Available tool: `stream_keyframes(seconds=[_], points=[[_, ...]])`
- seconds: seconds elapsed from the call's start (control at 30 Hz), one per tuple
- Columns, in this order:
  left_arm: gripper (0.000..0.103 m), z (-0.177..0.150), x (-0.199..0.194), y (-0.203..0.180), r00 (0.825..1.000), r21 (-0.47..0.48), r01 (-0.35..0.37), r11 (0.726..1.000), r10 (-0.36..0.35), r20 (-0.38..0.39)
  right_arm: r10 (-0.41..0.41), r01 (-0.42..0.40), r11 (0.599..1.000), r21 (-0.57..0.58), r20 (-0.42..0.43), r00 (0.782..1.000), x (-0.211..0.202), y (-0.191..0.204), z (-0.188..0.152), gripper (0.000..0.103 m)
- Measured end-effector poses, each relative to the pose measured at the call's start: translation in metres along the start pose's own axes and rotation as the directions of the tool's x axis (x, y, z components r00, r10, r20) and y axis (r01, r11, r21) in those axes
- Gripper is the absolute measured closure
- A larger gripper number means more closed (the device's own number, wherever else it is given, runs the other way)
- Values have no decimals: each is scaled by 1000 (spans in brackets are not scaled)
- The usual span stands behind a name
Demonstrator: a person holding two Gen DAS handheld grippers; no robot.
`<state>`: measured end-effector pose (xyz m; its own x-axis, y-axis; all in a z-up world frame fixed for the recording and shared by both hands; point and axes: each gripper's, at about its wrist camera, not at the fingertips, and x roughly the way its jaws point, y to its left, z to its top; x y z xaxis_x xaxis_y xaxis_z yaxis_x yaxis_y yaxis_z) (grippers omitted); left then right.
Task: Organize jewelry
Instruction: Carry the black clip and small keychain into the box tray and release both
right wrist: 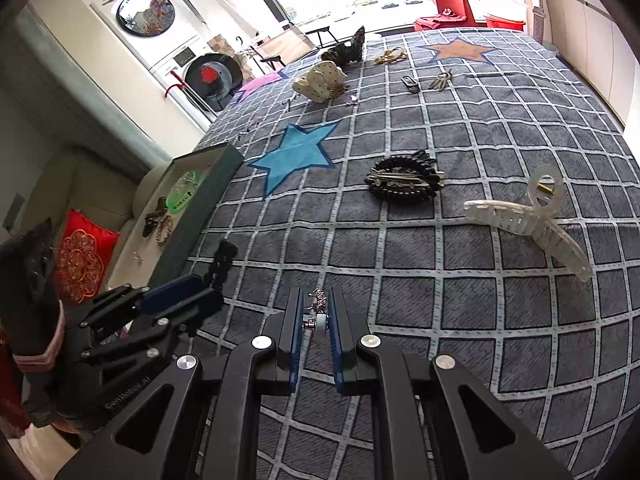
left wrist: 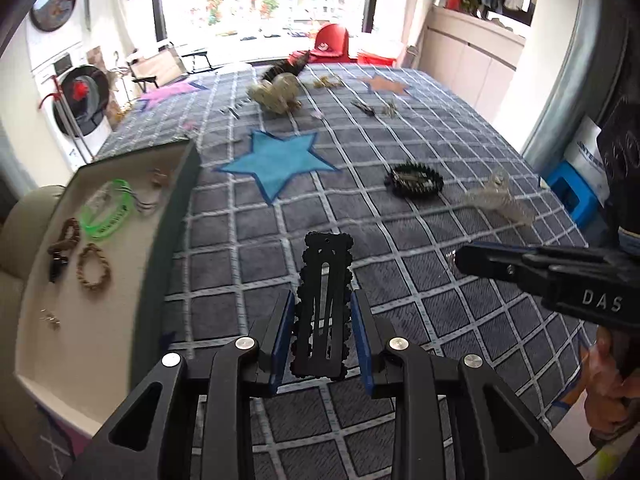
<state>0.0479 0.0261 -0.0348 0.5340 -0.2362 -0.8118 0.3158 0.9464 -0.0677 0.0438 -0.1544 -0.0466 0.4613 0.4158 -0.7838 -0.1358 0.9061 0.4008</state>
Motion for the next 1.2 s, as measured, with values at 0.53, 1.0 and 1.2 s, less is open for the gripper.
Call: stream_keyframes(seconds=[0.53,1.0,1.2], points=[[72,-10,-49,61,991,-139,-58,989,74,111,53,-55,994,-97,-17,998,6,66,19,89],[72,-40,-59,165,975,-345,-158,925,202,96,125,-146,968,-202,-113,986,54,149,49,89],[72,-50,-52,198,972,-397,-186,899,227,58,166,-202,956,-213,-175,970,87,181,62,89]])
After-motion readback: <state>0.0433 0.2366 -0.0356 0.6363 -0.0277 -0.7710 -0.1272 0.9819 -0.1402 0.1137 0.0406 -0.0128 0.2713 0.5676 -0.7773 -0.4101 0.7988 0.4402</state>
